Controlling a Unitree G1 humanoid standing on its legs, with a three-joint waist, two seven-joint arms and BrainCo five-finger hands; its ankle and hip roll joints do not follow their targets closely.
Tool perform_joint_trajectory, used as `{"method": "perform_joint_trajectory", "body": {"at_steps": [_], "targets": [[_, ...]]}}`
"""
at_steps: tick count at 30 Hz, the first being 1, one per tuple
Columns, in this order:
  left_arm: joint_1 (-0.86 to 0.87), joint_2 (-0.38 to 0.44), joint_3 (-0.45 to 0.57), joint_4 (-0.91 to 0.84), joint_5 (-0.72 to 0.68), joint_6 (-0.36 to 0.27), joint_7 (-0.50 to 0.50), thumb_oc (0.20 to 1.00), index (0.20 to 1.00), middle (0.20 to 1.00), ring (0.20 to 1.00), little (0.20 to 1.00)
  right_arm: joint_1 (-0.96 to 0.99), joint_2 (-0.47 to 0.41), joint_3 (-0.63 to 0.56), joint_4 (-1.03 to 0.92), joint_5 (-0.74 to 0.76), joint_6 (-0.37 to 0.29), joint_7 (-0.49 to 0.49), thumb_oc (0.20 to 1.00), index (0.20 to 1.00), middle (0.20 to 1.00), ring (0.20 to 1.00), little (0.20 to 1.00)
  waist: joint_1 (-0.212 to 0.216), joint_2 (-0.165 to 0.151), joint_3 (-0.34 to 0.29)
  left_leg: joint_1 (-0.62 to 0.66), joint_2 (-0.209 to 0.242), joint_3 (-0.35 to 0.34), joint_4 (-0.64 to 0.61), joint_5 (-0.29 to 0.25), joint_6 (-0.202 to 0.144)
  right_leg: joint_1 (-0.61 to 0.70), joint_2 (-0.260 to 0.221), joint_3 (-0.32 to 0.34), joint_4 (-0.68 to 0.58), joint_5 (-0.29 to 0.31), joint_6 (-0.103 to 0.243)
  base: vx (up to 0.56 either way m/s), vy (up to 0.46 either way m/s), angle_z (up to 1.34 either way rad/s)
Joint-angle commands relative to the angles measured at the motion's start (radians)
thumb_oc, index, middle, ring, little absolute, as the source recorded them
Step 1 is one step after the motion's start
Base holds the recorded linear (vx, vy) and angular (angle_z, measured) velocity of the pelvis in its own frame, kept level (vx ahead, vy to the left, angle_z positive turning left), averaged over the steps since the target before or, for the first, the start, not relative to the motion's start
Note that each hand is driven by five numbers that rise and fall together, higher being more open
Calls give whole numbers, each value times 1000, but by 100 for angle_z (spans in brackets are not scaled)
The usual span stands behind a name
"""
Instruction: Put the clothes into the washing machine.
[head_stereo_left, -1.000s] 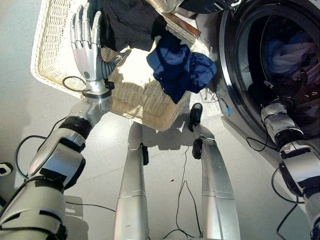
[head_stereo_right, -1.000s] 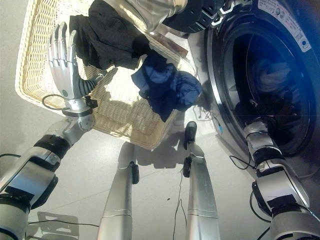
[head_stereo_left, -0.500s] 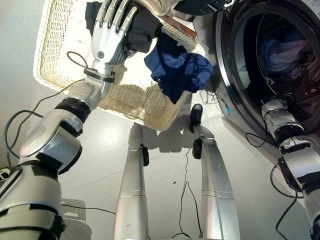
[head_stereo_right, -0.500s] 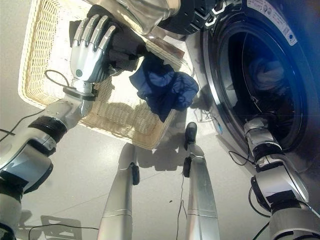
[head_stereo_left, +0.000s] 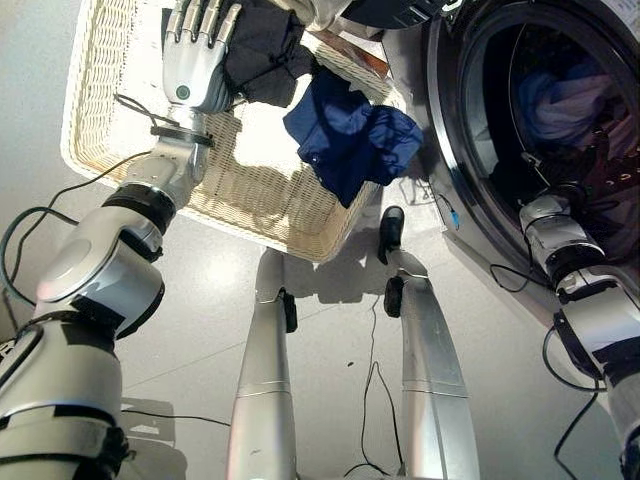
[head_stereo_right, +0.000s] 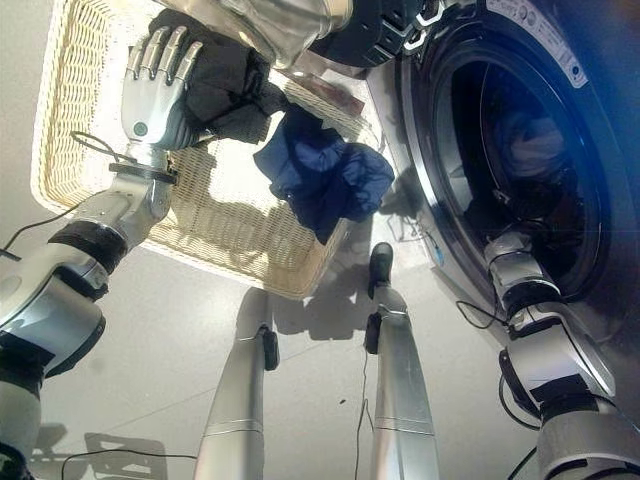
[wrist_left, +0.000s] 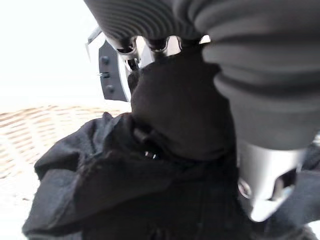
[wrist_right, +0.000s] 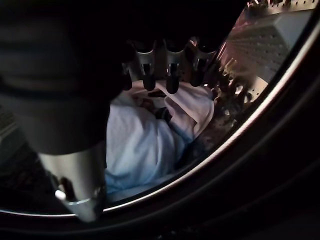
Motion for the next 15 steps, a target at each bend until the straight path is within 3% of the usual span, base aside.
{"method": "perform_joint_trajectory", "body": {"at_steps": [1, 2, 3, 15], "targets": [[-65, -12, 69, 109, -63, 7, -53, 771, 771, 771, 771, 771, -44, -82, 46, 48, -12, -8, 1, 1000, 1000, 1000, 1000, 1000, -16, -9, -16, 7, -41, 53, 160, -194, 19, 101, 95, -37, -274, 177, 62, 0, 0, 0], [-64, -13, 70, 112, -73, 9, -72, 523, 523, 523, 523, 523, -47, -82, 47, 48, -12, -7, 3, 1000, 1000, 1000, 1000, 1000, -16, -10, -16, 7, -41, 53, 160, -194, 19, 101, 95, -37, -275, 177, 62, 0, 0, 0], [-60, -13, 72, 116, -75, 2, -89, 200, 200, 200, 200, 200, -46, -79, 48, 49, -14, -11, 2, 1000, 1000, 1000, 1000, 1000, -16, -11, -16, 8, -41, 54, 157, -193, 20, 101, 96, -37, -277, 178, 62, 0, 0, 0], [-34, 2, 91, 98, -121, -48, -157, 200, 200, 200, 200, 200, -40, -84, 38, 49, -8, -22, 5, 1000, 1000, 1000, 1000, 1000, -8, -10, -16, 7, -40, 46, 148, -191, 19, 103, 92, -42, -287, 182, 66, 0, 0, 0]]}}
